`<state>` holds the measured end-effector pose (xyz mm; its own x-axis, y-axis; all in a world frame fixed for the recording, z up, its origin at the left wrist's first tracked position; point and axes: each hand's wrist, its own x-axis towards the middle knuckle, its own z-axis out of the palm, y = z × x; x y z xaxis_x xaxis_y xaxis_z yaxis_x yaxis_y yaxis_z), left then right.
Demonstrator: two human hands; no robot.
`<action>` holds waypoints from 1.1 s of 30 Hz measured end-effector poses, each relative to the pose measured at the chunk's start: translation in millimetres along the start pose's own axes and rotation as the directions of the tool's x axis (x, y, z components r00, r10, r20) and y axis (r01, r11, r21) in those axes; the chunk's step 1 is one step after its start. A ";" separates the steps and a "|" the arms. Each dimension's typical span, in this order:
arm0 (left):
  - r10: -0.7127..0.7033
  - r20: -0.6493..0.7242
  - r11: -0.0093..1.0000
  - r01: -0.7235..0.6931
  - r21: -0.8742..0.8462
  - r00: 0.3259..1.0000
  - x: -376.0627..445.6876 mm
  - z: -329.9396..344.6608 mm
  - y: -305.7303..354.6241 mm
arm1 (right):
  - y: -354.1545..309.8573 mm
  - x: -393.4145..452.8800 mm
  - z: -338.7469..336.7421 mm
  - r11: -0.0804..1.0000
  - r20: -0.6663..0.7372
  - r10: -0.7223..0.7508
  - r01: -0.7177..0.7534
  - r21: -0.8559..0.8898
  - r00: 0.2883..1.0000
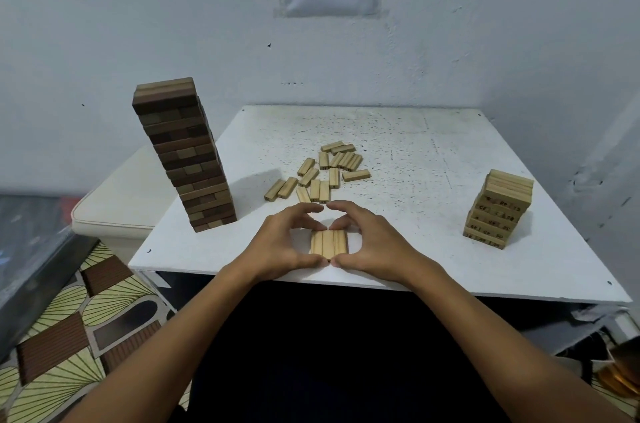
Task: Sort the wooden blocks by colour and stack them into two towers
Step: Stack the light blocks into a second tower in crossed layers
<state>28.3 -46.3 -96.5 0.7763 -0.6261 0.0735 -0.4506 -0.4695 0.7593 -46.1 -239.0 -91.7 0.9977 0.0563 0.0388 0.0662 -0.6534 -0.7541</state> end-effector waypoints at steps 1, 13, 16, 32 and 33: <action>0.009 -0.002 1.000 -0.009 -0.007 1.000 1.0 0.3 1.2 | -0.7 0.1 -1.6 1.000 0.002 -0.001 0.001 0.003 1.000; 0.259 -0.019 0.964 -0.259 -0.064 0.966 61.6 -16.1 81.4 | -24.4 -7.6 -93.8 0.994 -0.197 -0.063 0.044 -0.100 0.978; 0.325 0.031 0.945 -0.322 -0.059 0.945 87.4 -5.9 111.1 | -17.2 -18.9 -125.1 0.992 -0.274 -0.044 0.010 -0.125 0.961; 0.416 0.274 0.909 -0.406 -0.095 0.867 164.8 85.9 185.0 | 53.6 -78.9 -200.1 0.974 -0.455 0.153 -0.212 -0.081 0.877; 0.411 0.277 0.911 -0.400 -0.096 0.869 165.6 87.3 185.5 | 54.7 -79.7 -200.1 0.973 -0.455 0.155 -0.214 -0.081 0.877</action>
<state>34.8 -291.4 0.1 0.3675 -0.9090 0.1968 -0.6792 -0.1178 0.7244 -118.6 -430.3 -4.8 0.8927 -0.3958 0.2156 -0.1481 -0.7093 -0.6892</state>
